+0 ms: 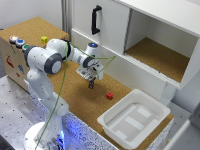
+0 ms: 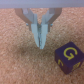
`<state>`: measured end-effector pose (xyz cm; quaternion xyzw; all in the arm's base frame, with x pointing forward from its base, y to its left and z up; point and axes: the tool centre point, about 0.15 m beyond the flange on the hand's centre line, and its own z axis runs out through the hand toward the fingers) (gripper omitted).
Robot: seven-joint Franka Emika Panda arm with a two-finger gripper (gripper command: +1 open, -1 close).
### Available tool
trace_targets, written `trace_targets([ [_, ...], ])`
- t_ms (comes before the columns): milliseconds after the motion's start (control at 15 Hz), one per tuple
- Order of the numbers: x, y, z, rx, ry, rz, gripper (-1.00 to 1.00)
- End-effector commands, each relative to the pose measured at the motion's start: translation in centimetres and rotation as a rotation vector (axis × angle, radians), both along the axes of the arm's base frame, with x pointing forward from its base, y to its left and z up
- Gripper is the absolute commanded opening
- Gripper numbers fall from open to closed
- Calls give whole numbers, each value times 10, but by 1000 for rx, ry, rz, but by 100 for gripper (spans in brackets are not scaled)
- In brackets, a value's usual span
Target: Push the purple block towards the right
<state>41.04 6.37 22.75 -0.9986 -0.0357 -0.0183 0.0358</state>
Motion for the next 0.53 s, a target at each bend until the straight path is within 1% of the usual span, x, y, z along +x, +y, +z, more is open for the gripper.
trace_targets([
  [0,-38,-11,-5,32,-28,99,-100],
  [200,-35,-24,-12,34,-25,103,-100],
  [333,-33,-35,-20,14,-22,104,-100],
  [467,-28,-47,-23,19,-33,85,-100],
])
